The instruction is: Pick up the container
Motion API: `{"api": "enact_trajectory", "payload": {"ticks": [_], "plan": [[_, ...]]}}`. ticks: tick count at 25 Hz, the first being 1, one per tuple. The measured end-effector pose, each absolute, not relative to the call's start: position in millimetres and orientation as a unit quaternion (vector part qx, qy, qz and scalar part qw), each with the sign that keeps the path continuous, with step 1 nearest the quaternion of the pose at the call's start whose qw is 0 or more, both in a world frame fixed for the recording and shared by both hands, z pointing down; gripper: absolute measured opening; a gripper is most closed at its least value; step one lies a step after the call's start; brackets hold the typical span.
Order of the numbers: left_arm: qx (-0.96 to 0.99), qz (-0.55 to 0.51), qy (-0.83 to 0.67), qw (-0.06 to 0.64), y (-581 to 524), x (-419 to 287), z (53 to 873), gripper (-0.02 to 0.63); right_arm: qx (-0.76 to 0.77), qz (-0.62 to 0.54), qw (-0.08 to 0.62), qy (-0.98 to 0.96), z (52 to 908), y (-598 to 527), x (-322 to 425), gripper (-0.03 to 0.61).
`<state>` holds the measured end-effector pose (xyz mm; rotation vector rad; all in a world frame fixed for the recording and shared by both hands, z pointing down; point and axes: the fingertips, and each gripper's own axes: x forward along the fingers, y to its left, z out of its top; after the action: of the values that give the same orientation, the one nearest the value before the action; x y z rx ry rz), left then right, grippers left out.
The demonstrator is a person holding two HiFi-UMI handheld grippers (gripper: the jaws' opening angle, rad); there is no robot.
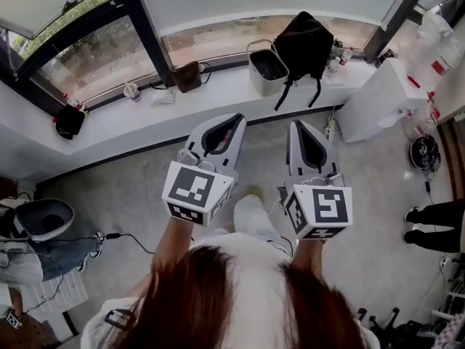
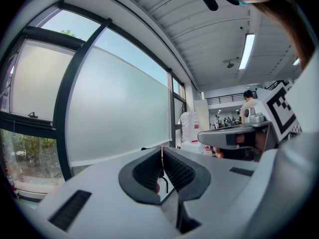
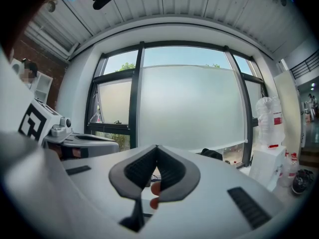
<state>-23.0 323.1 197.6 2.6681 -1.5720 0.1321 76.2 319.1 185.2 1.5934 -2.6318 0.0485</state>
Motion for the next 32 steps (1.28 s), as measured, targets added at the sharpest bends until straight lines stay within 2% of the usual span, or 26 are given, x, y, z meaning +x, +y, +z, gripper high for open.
{"api": "enact_trajectory", "payload": {"ticks": [18, 32], "plan": [[0.846, 0.047, -0.53, 0.02, 150.4, 26.5, 198.6, 0.02, 0.518, 0.03, 0.009, -0.855, 181.4, 142.0, 147.3, 0.025], [0.831, 0.07, -0.552, 0.018, 87.3, 53.9, 207.6, 0.02, 0.496, 0.035, 0.007, -0.868, 194.6, 72.7, 171.9, 0.025]]}}
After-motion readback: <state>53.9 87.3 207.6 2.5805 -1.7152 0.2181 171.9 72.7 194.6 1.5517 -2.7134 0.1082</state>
